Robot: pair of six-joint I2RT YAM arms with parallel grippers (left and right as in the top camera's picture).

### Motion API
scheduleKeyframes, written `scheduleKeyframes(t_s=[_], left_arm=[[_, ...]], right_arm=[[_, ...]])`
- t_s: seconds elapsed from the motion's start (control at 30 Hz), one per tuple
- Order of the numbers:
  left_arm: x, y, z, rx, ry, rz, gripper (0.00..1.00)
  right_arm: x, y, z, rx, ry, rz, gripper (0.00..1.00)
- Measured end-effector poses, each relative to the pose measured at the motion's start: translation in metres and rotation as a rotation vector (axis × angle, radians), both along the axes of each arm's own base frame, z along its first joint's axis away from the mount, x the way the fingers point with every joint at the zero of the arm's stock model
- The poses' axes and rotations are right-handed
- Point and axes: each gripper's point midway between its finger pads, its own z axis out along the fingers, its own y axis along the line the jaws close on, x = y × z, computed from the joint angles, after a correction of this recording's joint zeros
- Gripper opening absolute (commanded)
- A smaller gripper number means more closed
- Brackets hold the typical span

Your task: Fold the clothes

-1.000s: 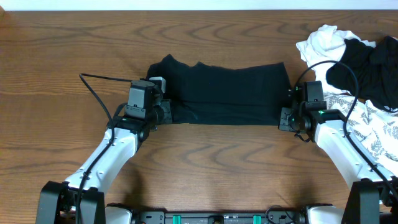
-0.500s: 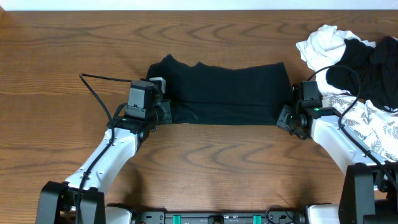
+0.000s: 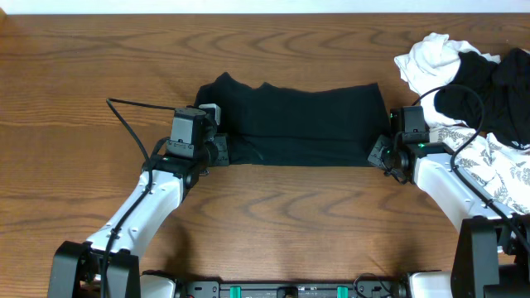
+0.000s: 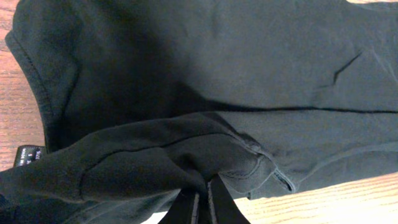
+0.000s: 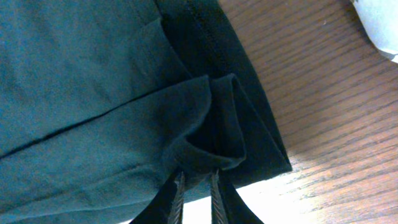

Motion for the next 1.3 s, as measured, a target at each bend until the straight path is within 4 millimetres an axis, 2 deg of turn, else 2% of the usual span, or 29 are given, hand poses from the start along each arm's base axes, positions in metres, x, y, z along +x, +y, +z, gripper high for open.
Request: scheduleKeyframes(t_s=[0.03, 0.17, 0.2, 0.3, 0.47, 0.97, 1.13, 1.27, 1.3], left_arm=[[0.0000, 0.0000, 0.0000, 0.000, 0.000, 0.000, 0.06], [0.0000, 0.0000, 0.0000, 0.000, 0.000, 0.000, 0.06], [0.0000, 0.0000, 0.0000, 0.000, 0.000, 0.000, 0.06], [0.0000, 0.0000, 0.0000, 0.000, 0.000, 0.000, 0.06], [-0.0002, 0.0000, -0.0002, 0.000, 0.001, 0.000, 0.06], [-0.0002, 0.0000, -0.0002, 0.000, 0.001, 0.000, 0.06], [-0.0002, 0.0000, -0.0002, 0.000, 0.001, 0.000, 0.06], [-0.0006, 0.0001, -0.0004, 0.001, 0.003, 0.000, 0.06], [-0.0008, 0.0002, -0.0006, 0.001, 0.004, 0.000, 0.06]], right_arm=[[-0.0001, 0.0001, 0.0000, 0.000, 0.000, 0.002, 0.01], [0.0000, -0.0004, 0.0000, 0.000, 0.000, -0.007, 0.01], [0.0000, -0.0004, 0.0000, 0.000, 0.000, -0.007, 0.04], [-0.0001, -0.0005, 0.0000, 0.001, 0.000, -0.011, 0.24], [0.0000, -0.0001, 0.0001, 0.002, 0.000, -0.007, 0.31], [0.0000, -0.0006, 0.0000, 0.000, 0.000, -0.011, 0.29], [0.0013, -0.0017, 0.0005, -0.005, -0.006, -0.015, 0.21], [0.0015, -0.0022, 0.0006, -0.006, -0.007, -0.019, 0.01], [0.0015, -0.0024, 0.0006, -0.007, -0.007, -0.021, 0.01]])
